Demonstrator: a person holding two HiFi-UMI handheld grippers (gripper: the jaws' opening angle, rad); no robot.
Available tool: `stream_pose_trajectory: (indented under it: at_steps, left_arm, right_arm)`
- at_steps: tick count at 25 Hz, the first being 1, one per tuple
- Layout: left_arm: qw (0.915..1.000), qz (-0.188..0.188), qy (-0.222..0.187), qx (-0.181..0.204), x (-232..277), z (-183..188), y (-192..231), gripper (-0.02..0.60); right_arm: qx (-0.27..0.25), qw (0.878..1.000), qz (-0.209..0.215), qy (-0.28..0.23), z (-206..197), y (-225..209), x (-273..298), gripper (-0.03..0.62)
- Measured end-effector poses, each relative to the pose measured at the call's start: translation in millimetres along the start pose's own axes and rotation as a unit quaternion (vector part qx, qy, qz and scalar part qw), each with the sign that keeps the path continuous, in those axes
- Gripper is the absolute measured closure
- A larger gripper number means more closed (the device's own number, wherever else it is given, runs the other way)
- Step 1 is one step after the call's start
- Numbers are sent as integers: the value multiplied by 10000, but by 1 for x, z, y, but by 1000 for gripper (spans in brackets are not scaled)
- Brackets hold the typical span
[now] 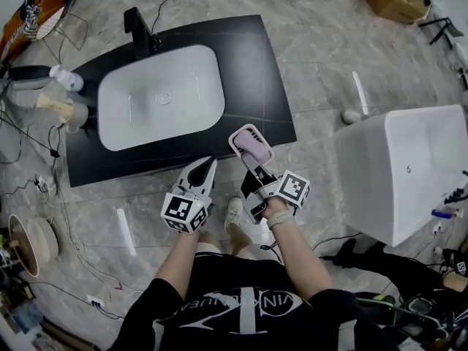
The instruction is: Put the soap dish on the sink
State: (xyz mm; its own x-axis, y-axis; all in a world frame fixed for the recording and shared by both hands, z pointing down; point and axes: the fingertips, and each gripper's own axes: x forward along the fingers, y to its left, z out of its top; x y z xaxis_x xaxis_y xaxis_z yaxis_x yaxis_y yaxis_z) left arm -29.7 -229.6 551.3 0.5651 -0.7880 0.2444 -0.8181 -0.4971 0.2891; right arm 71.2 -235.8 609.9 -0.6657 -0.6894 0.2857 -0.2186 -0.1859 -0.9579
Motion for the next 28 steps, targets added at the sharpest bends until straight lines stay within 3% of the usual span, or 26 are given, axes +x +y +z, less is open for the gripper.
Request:
stream_pose_trajectory:
  at_steps: [10,13,16,21,28]
  left_arm:
    - [9998,-196,34,-81,6,-8,-11,566]
    - [9993,-352,100,-86,7,-10,-15,566]
    - [9978,-634,196,-86,12,-13,-25,566]
    - [9914,-1262,313,-164,26,-15,-46,566]
    - [9747,-2117,664,262,33,-23,-81,566]
  right_arm:
    - [-66,9996,-72,280,1,5,9,441]
    - [-13,9995,106,296,2,12,15,361]
    - [142,9994,-18,303,2,13,16,317]
    - [279,9985,166,431,0,21,25,295]
    - [296,9984,130,458,-3,22,28,286]
